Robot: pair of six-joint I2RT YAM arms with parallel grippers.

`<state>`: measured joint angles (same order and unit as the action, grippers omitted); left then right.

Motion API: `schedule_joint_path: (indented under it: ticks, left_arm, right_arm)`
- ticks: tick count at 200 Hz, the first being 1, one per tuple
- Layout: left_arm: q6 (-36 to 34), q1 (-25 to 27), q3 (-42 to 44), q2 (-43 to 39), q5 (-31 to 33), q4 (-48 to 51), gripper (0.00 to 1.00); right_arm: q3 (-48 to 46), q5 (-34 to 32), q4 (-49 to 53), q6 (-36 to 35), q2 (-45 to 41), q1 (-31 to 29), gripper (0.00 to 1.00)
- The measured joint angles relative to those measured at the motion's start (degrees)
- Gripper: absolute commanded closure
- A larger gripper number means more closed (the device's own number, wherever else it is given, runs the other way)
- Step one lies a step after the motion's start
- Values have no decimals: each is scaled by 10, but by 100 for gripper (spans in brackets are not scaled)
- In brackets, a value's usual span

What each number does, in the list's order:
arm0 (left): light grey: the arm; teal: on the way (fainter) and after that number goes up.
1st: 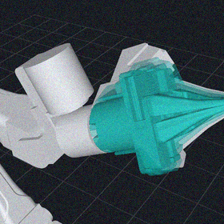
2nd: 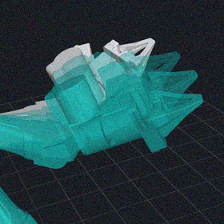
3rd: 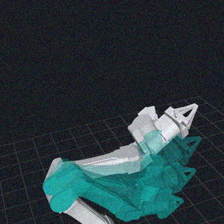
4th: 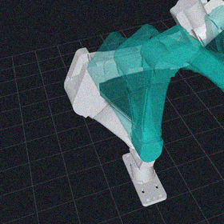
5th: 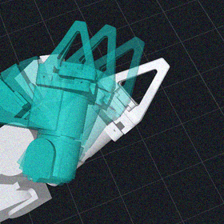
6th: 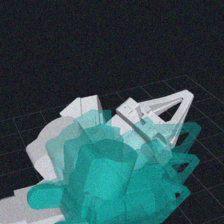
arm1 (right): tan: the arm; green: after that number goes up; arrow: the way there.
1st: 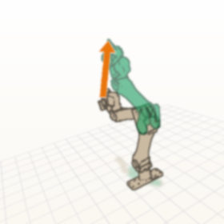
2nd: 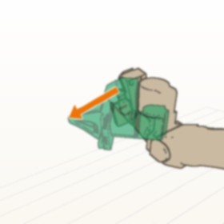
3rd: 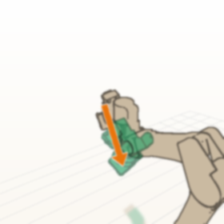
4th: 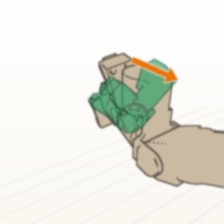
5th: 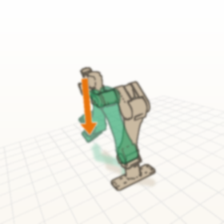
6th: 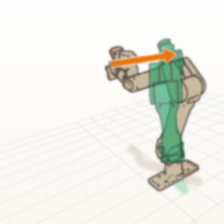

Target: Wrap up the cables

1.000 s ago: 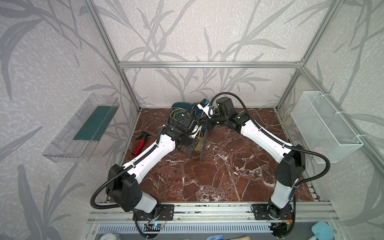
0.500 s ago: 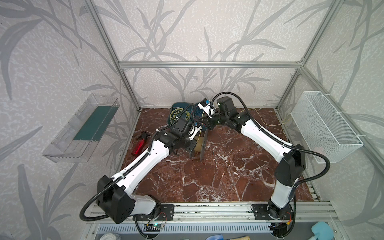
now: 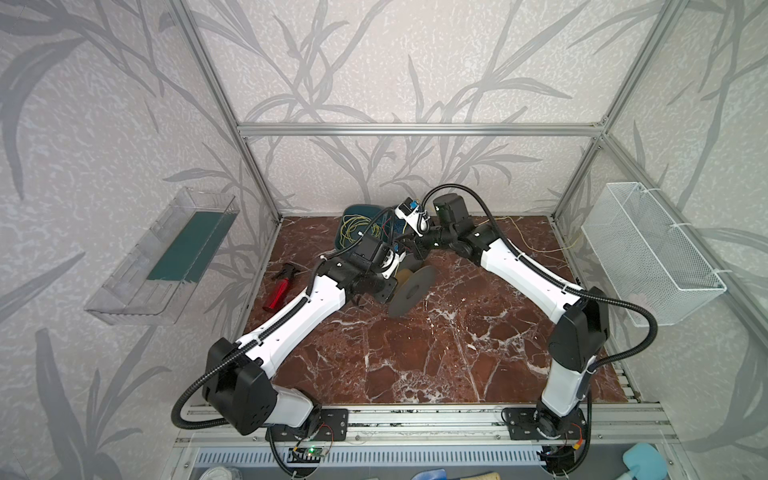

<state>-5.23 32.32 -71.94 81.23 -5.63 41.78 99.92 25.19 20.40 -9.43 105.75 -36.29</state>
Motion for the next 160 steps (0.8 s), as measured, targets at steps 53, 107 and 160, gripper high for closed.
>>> schedule_joint_path:
  ticks: [53,107,160]
  left_arm:
    - [-6,2,0,-5,14,0,62]
    - [-13,2,0,-24,31,2,61]
    - [-29,2,0,-43,72,2,48]
  right_arm:
    - [-21,8,-16,13,0,9,100]
    - [-24,8,-25,21,0,13,100]
    - [-26,10,-29,22,0,14,100]
